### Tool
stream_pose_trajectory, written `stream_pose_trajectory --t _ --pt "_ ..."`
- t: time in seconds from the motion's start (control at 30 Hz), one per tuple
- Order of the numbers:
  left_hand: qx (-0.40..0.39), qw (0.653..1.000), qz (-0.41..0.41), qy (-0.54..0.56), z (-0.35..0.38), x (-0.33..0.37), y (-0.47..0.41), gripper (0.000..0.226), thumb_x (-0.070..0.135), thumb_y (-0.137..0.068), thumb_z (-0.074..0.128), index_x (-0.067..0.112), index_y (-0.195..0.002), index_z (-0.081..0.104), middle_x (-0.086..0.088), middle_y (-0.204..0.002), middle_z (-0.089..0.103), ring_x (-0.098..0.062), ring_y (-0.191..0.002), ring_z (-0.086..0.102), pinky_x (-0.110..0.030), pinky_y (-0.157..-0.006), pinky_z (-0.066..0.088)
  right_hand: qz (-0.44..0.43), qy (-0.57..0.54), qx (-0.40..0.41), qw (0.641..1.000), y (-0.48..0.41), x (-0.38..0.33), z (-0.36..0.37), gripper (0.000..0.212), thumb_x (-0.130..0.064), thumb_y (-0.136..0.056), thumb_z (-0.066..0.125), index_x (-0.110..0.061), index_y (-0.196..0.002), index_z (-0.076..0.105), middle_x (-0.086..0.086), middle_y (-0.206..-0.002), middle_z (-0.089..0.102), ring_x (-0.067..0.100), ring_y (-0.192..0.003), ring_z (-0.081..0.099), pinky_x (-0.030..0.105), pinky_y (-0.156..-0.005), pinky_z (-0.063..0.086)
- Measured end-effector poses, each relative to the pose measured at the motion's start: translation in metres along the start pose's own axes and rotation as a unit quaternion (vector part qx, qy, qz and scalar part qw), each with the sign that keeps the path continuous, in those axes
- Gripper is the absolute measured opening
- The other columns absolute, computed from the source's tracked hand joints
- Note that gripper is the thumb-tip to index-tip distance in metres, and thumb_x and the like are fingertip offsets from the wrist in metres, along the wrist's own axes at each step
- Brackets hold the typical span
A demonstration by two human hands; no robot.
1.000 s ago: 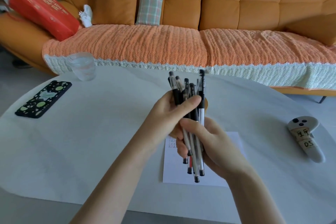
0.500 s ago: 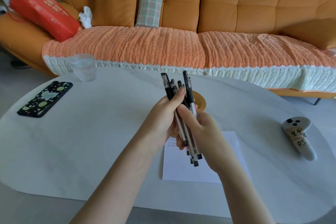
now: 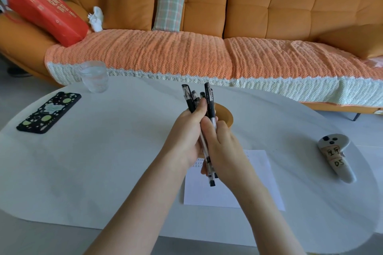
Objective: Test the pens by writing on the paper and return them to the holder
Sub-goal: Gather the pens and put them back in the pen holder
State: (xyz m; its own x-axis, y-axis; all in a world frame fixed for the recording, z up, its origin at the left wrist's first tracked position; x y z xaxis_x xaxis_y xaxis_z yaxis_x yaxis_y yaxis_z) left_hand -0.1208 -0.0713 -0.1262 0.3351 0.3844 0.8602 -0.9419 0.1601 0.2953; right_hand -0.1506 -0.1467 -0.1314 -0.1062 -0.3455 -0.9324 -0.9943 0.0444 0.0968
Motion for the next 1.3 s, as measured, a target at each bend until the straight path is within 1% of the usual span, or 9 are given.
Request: stream_pose_trajectory --t 0.17,0.27,0.43,0.6,0.77,0.9,1.07,1.23,1.3 --pt "0.006 1.000 0.009 0.004 0.001 0.005 -0.002 0.042 0.033 -0.097 0.045 -0.003 -0.114 0.054 -0.013 -0.088 0.063 -0.021 -0.071 0.066 -0.025 -0.058 0.054 -0.029 -0.035 0.048 0.998 0.002 -0.007 -0.003 0.023 -0.045 -0.099 0.030 -0.029 -0.083 0.035 0.015 -0.095 0.056 0.030 -0.073 0.059 0.033 -0.051 0.049" --pt "0.037 0.999 0.017 -0.020 -0.004 0.005 -0.005 0.042 0.035 -0.096 0.048 0.001 -0.119 0.053 -0.015 -0.103 0.066 -0.021 -0.078 0.067 -0.028 -0.060 0.052 -0.102 0.086 0.120 0.984 0.002 -0.014 -0.008 0.027 -0.038 -0.101 0.025 -0.019 -0.097 0.044 0.012 -0.085 0.056 0.037 -0.074 0.054 0.042 -0.054 0.038" --pt "0.048 0.996 0.040 0.056 -0.017 0.019 -0.007 0.028 0.027 -0.097 0.046 0.002 -0.088 0.052 -0.006 -0.072 0.054 -0.016 -0.064 0.058 -0.033 -0.069 0.058 -0.177 0.105 0.187 0.961 -0.012 -0.032 -0.034 0.031 -0.024 -0.098 0.045 -0.008 -0.083 0.066 -0.003 -0.067 0.046 0.024 -0.078 0.050 0.033 -0.073 0.037" --pt "0.057 0.994 0.052 0.077 -0.035 0.027 -0.011 0.023 0.024 -0.096 0.048 0.001 -0.098 0.049 -0.007 -0.078 0.051 -0.015 -0.072 0.056 -0.034 -0.074 0.058 -0.151 -0.049 0.121 0.980 -0.045 -0.039 -0.052 0.026 -0.026 -0.096 0.052 -0.008 -0.085 0.067 0.003 -0.051 0.039 0.012 -0.045 0.032 0.022 -0.047 0.027" --pt "0.063 0.991 0.087 0.082 -0.043 0.033 -0.012 0.021 0.024 -0.097 0.046 0.003 -0.096 0.049 -0.005 -0.076 0.051 -0.013 -0.072 0.056 -0.035 -0.083 0.053 -0.169 0.075 0.131 0.974 -0.074 -0.056 -0.040 0.032 -0.020 -0.096 0.051 0.008 -0.089 0.063 0.024 -0.070 0.061 0.030 -0.057 0.054 0.026 -0.051 0.037" --pt "0.053 0.992 0.097 0.062 -0.045 0.034 -0.014 0.021 0.024 -0.097 0.046 0.004 -0.098 0.050 -0.004 -0.080 0.051 -0.014 -0.073 0.056 -0.030 -0.075 0.054 -0.132 0.225 0.087 0.961 -0.084 -0.040 -0.018 0.037 -0.022 -0.094 0.054 0.000 -0.065 0.060 0.003 -0.048 0.051 0.010 -0.037 0.042 0.018 -0.041 0.029" --pt "0.042 0.995 0.081 0.050 -0.048 0.032 -0.020 0.022 0.026 -0.097 0.045 0.006 -0.093 0.051 -0.006 -0.081 0.052 -0.017 -0.074 0.055 -0.028 -0.067 0.051 -0.123 0.333 0.107 0.929 -0.077 -0.027 -0.020 0.034 -0.033 -0.092 0.056 -0.004 -0.086 0.073 0.009 -0.074 0.069 0.022 -0.063 0.058 0.025 -0.050 0.037" --pt "0.032 0.995 0.085 0.030 -0.044 0.030 -0.020 0.025 0.027 -0.097 0.045 0.004 -0.100 0.053 -0.004 -0.083 0.055 -0.015 -0.076 0.057 -0.026 -0.071 0.052 -0.169 0.114 0.053 0.977 -0.050 -0.040 -0.023 0.038 -0.037 -0.089 0.061 -0.001 -0.081 0.069 0.011 -0.058 0.057 0.004 -0.042 0.044 0.010 -0.044 0.032" --pt "0.028 0.996 0.087 0.009 -0.041 0.030 -0.019 0.027 0.029 -0.097 0.045 0.004 -0.097 0.055 -0.003 -0.079 0.057 -0.015 -0.073 0.059 -0.025 -0.066 0.053 -0.167 0.062 0.006 0.984 -0.039 -0.042 -0.014 0.033 -0.042 -0.080 0.070 -0.009 -0.082 0.068 0.009 -0.062 0.061 0.008 -0.049 0.050 0.020 -0.052 0.042"
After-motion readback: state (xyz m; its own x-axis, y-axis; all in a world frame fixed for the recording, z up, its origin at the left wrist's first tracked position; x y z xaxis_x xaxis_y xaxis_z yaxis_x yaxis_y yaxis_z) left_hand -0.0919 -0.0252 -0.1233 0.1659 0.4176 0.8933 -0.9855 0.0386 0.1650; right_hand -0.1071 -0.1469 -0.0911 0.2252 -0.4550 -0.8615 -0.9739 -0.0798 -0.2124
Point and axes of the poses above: each hand's wrist, its own y-axis away from the middle knuckle, its own z-axis out of the palm, x = y × z, the point moved 7 cm from there along -y, towards the middle knuckle
